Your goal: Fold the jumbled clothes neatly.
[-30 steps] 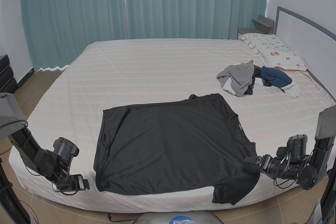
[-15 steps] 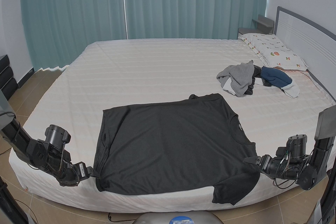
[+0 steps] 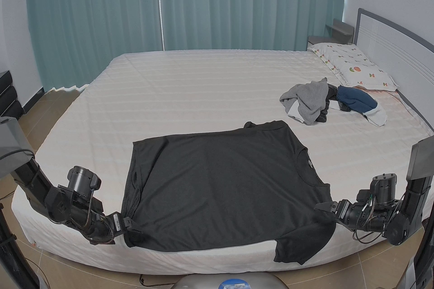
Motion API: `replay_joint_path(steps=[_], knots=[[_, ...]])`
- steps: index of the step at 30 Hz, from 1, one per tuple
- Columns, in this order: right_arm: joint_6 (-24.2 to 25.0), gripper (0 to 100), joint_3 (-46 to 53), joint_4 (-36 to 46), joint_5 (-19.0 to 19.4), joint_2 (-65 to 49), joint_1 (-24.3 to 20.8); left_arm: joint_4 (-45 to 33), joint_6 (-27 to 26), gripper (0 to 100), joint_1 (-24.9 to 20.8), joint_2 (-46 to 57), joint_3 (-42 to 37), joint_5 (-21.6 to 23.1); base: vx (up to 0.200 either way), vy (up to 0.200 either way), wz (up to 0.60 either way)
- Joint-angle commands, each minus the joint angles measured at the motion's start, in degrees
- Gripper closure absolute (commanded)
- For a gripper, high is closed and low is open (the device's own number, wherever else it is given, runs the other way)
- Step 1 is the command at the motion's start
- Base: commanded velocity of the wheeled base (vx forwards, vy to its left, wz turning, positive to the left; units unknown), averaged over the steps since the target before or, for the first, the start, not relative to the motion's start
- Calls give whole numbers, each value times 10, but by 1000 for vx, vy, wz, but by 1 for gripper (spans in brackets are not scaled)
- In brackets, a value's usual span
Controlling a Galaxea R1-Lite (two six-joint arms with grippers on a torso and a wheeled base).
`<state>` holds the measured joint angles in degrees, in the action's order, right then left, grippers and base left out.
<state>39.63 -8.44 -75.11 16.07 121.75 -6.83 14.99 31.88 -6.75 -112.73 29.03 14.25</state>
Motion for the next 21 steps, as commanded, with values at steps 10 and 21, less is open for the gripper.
replay_joint_path(steps=[10, 21], knots=[[-3, 0, 3, 0, -2, -1, 3, 43, 21, 100, -63, -58, 13, -76, 0, 0, 0], [-88, 0, 34, 1, -7, 23, 23, 34, 21, 100, -39, 3, -16, -81, 0, 0, 0]])
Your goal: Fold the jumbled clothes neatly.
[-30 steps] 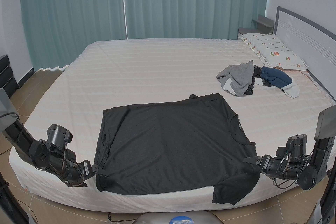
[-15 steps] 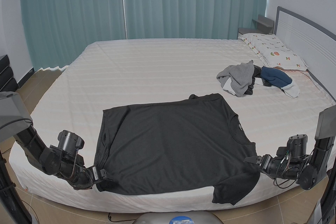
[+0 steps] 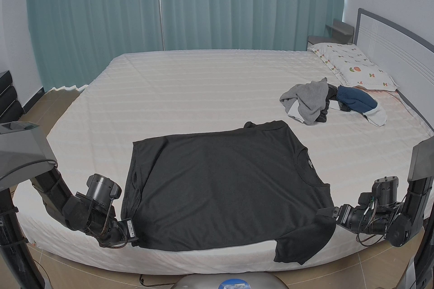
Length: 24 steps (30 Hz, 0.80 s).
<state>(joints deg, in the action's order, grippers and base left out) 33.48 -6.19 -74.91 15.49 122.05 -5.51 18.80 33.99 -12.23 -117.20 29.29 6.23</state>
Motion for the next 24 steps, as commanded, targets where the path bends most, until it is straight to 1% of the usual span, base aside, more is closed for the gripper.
replay_joint_path(steps=[1, 4, 5, 6, 8, 13, 16, 17, 20, 22, 24], knots=[[-30, 0, 13, -1, -2, 24, 10, -5, 0, 100, 18, 61, -20, -2, 0, 0, 0], [-33, 0, 12, -1, -2, 35, 10, -14, -2, 100, 20, 85, -23, -3, 0, 0, 0], [-33, 0, 10, -2, -2, 42, 10, -34, -3, 100, 22, 104, -21, -3, 0, 0, 0], [-33, 0, 10, -2, -2, 42, 10, -34, -3, 100, 22, 104, -21, -3, 0, 0, 0], [-33, 0, 7, -2, -2, 52, 10, -60, -5, 100, 22, 114, -16, -2, 0, 0, 0], [-33, 0, 0, -3, -1, 62, 16, -62, -6, 100, 21, 109, -16, -2, 0, 0, 0], [-33, 0, -8, -23, -1, 83, 16, -61, -6, 100, 21, 108, -16, -1, 0, 0, 0], [-33, 100, -8, -36, -2, 92, 16, -61, -6, 100, 21, 108, -16, -1, 0, 0, 0], [-33, 100, -1, -58, -7, 101, 16, -61, -6, 100, 21, 107, -18, 0, 0, 0, 0], [-35, 100, 1, -56, -28, 98, 16, -62, -6, 100, 21, 105, -19, 0, 0, 0, 0], [-39, 100, 4, -54, -42, 96, 17, -62, -6, 100, 20, 103, -19, 1, 0, 0, 0]])
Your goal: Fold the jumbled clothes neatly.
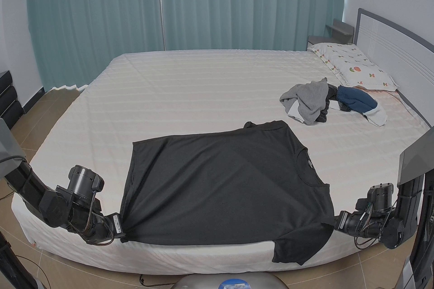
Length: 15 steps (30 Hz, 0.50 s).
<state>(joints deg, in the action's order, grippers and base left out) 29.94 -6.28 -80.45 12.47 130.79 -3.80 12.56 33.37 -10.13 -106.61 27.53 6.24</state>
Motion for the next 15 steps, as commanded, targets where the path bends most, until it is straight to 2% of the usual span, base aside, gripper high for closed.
replay_joint_path(steps=[1, 5, 9, 15], knots=[[-3, 100, 5, 1, -11, 9, 0, 0, 0, 100, -1, -3, -1, 1, 0, 0, 0], [-15, 100, 14, 2, -29, 8, 2, 0, -1, 100, -1, -19, 0, 2, 0, 0, 0], [-51, 100, 30, 2, -39, -3, 13, 1, -1, 100, -2, -43, 2, 3, 0, 0, 0], [-82, 100, 36, 2, -41, -10, 35, 5, -3, 100, -2, -60, 3, 4, 0, 0, 0]])
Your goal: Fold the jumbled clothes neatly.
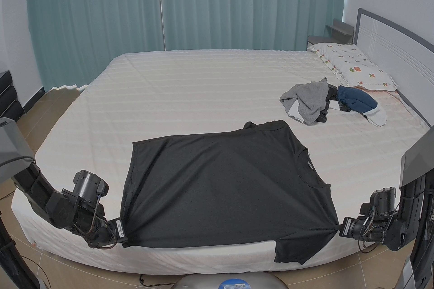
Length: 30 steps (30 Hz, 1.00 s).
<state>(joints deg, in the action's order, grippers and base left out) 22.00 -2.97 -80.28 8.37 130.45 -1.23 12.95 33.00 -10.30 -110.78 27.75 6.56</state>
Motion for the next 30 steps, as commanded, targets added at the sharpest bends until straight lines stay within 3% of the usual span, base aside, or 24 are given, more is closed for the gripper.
replay_joint_path(steps=[1, 10, 11, 19, 20, 30], knots=[[-9, 100, 5, 1, 0, -5, 11, 1, 0, 100, 0, -22, 1, 2, 0, 0, 0], [-24, 100, 5, -2, -4, 9, 18, 4, 3, 100, 0, -30, 8, 6, 0, 0, 0], [-23, 100, 5, -5, -5, 15, 18, 4, 3, 0, 0, -30, 8, 6, 0, 0, 0], [-23, 100, 2, -8, -7, 16, 18, 3, 4, 0, 12, -16, 9, 6, 0, 0, 0], [-23, 0, 2, -8, -7, 16, 18, 3, 4, 0, 18, -11, 10, 6, 0, 0, 0], [-23, 0, 2, -33, -7, -9, 34, -6, 29, 0, 49, 19, 44, 18, 0, 0, 0]])
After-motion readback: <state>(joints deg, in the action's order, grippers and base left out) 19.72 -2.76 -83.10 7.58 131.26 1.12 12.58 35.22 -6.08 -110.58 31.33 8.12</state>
